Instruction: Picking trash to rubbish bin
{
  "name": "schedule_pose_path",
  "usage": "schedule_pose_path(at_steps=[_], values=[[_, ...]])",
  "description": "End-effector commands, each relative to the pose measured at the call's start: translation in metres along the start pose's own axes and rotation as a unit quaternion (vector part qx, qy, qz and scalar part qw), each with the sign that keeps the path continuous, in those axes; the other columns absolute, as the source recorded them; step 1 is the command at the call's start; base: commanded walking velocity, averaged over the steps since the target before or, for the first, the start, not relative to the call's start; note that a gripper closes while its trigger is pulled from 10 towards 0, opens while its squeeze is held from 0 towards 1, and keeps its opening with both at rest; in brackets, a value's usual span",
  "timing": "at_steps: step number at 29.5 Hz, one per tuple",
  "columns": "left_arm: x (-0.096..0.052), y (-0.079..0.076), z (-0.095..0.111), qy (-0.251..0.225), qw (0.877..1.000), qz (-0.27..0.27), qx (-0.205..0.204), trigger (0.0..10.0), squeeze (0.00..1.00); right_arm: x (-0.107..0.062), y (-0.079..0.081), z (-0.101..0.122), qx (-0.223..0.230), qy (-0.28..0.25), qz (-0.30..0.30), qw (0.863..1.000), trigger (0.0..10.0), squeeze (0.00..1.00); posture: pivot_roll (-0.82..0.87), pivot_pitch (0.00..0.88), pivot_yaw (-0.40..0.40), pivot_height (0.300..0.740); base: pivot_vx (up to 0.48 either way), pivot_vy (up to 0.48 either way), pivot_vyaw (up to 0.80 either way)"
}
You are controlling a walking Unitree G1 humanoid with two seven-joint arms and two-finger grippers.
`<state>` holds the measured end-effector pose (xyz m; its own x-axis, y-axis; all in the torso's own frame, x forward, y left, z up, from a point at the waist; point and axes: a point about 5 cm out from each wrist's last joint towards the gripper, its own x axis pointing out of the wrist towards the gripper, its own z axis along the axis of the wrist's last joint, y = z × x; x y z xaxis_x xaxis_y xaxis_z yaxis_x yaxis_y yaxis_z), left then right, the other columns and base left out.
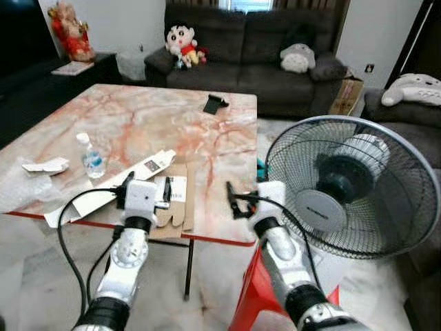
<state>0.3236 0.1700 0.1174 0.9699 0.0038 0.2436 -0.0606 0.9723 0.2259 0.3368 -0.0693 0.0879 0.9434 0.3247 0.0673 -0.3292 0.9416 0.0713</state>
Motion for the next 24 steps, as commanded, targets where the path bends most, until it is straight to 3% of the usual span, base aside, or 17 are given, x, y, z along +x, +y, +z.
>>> schedule_pose_path(at_steps=[1,9,15,19,20,24], values=[[0.002,-0.005,0.003,-0.006,1.000,-0.009,0.005,10.0,0.00,0.002,-0.007,0.005,-0.007,-0.008,-0.005,1.000,10.0,0.00,0.01,0.000,-0.012,0.740,0.349,0.000,0.58],[0.001,-0.007,0.004,-0.009,1.000,-0.014,0.011,10.0,0.00,0.001,-0.007,0.004,0.001,-0.006,-0.008,1.000,10.0,0.00,0.01,0.000,-0.012,0.740,0.347,0.000,0.12],[-0.003,-0.013,0.005,-0.025,0.997,-0.058,0.052,10.0,0.00,0.001,-0.007,0.004,0.001,-0.005,-0.008,1.000,10.0,0.00,0.01,0.000,-0.010,0.740,0.000,0.000,0.00],[-0.010,-0.020,0.005,-0.038,0.989,-0.107,0.096,10.0,0.00,0.001,-0.006,0.004,0.003,-0.005,-0.008,1.000,10.0,0.00,0.01,0.000,-0.008,0.740,0.000,0.000,0.00],[-0.017,-0.024,0.005,-0.049,0.981,-0.141,0.125,10.0,0.00,0.001,-0.006,0.003,0.004,-0.004,-0.008,1.000,10.0,0.00,0.01,0.000,-0.008,0.740,0.000,0.000,0.00],[-0.027,-0.028,0.006,-0.058,0.968,-0.185,0.160,10.0,0.00,0.001,-0.005,0.003,0.006,-0.004,-0.008,1.000,10.0,0.00,0.02,0.000,-0.005,0.740,0.000,0.000,0.00]])
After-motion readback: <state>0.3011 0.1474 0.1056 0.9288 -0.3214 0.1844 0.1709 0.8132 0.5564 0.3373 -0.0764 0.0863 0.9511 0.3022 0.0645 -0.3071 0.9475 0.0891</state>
